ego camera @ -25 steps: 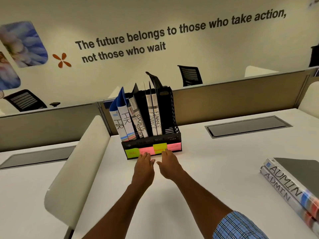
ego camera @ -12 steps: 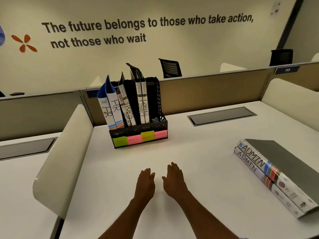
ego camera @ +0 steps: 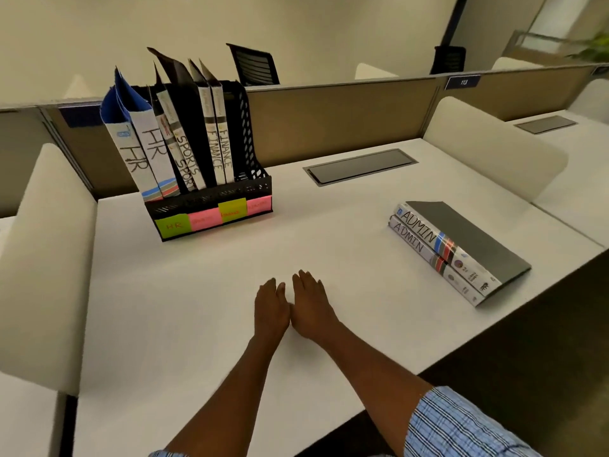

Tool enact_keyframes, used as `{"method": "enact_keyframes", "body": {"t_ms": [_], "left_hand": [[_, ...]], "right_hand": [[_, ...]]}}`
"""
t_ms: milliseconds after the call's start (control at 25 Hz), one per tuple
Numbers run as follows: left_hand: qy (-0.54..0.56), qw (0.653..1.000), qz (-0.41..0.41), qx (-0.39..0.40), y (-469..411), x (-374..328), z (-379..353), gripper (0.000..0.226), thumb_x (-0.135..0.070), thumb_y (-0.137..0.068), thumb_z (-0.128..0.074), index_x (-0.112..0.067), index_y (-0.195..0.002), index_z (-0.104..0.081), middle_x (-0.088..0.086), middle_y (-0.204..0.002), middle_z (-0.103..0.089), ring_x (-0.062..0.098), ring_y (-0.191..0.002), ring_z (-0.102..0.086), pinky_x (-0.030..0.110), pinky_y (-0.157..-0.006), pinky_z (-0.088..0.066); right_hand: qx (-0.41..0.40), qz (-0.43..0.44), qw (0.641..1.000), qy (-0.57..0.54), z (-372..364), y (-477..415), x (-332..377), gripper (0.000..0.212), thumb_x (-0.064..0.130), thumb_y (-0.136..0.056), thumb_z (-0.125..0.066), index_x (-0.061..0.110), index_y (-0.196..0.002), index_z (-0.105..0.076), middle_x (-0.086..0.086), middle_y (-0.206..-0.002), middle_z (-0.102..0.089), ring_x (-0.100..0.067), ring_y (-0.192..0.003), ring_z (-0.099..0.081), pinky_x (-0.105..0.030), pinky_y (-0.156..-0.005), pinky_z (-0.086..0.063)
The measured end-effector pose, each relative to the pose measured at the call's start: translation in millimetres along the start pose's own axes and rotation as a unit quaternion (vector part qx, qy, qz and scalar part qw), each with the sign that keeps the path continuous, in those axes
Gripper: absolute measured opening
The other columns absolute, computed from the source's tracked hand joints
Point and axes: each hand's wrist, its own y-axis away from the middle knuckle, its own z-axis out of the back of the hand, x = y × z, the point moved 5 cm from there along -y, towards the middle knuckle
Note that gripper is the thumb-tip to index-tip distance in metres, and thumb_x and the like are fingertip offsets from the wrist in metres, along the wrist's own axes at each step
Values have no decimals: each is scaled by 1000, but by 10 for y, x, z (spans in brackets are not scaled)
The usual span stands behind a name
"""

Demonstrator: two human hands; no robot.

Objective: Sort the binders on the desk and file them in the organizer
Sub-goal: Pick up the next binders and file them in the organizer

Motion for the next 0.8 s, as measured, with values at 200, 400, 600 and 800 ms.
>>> {"method": "enact_keyframes", "body": {"t_ms": [200,400,600,800], "left_hand": [[40,999,-2,-12,43,-220,-198,33,-25,-101,-35,-6,-88,-58,4,-90,-64,24,-90,-58,31,-77,-38],[29,999,6,-15,5,-623,-606,40,-26,-101,-35,-4,-70,-48,2,-65,-50,19,-67,-43,31,-65,-30],[-4,1000,1,-5,54,-1109,-1269,45,-29,-100,-35,-19,-57,-29,-5,-55,-36,14,-56,-34,30,-55,-27],[40,998,57,5,53,-1331,-1857,35,-33,-99,-39,-15,-69,-41,2,-69,-44,17,-66,-40,32,-64,-32]], "right_hand": [[-50,-61,997,-13,239,-1,-312,66,28,-97,-48,3,-149,-16,-19,-158,-11,-29,-147,-6,-42,-119,-1],[-65,-99,993,-22,504,16,-918,64,31,-96,-50,2,-146,-21,-20,-156,-17,-30,-146,-10,-44,-119,-5],[-95,-94,990,-54,875,-6,-1695,62,30,-95,-53,2,-144,-27,-19,-152,-25,-30,-145,-14,-43,-120,-4],[-119,-133,980,-93,1121,-53,-2416,59,27,-91,-60,3,-139,-36,-17,-148,-32,-31,-143,-21,-43,-120,-12]]}}
